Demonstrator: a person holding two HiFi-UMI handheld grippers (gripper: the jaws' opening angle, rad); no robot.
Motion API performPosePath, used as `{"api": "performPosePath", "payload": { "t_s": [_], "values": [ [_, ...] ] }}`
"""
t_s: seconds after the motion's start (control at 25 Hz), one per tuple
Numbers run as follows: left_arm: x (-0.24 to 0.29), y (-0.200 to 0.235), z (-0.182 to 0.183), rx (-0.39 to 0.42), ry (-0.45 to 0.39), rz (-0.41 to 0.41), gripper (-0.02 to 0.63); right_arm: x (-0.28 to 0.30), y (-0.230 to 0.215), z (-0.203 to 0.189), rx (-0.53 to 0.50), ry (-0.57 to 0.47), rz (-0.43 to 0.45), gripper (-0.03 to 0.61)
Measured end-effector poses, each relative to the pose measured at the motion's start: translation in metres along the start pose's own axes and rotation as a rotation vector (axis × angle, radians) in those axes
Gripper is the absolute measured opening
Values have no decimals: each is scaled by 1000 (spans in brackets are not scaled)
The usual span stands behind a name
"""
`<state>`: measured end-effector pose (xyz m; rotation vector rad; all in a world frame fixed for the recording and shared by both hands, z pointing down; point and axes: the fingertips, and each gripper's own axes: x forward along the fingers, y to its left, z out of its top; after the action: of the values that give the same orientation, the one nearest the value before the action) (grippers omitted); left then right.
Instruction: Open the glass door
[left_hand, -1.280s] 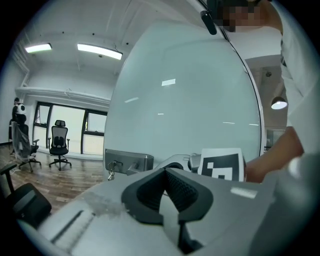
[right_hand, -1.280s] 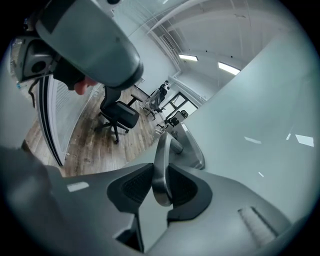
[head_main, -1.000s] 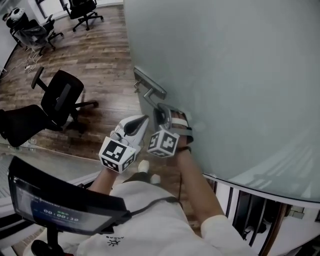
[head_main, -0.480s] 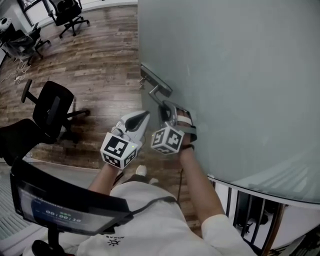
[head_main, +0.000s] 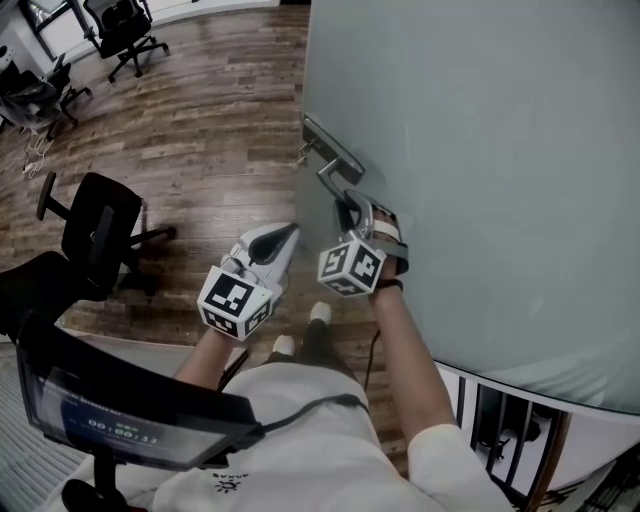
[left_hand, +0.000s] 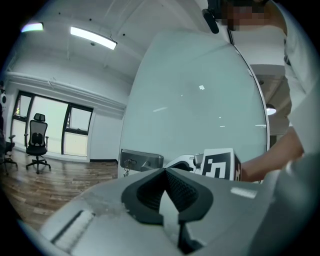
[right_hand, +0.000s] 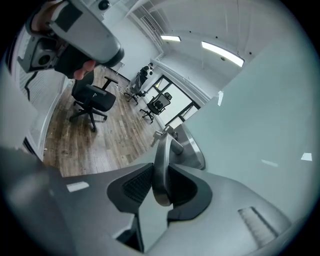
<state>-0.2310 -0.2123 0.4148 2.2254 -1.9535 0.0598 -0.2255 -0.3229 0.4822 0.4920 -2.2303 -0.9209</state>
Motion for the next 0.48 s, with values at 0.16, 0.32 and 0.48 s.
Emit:
{"api": "performPosePath", "payload": {
  "t_s": [0.16, 0.32, 0.48],
  "values": [
    [70, 1, -3, 9, 35, 13, 5, 38, -35, -43, 28, -6, 12, 100],
    [135, 0, 3, 14, 45, 15, 5, 68, -69, -79, 49, -11, 25, 100],
    [108, -6, 9, 31, 25, 0, 5, 49, -53, -59, 54, -1, 12, 98]
  ]
}}
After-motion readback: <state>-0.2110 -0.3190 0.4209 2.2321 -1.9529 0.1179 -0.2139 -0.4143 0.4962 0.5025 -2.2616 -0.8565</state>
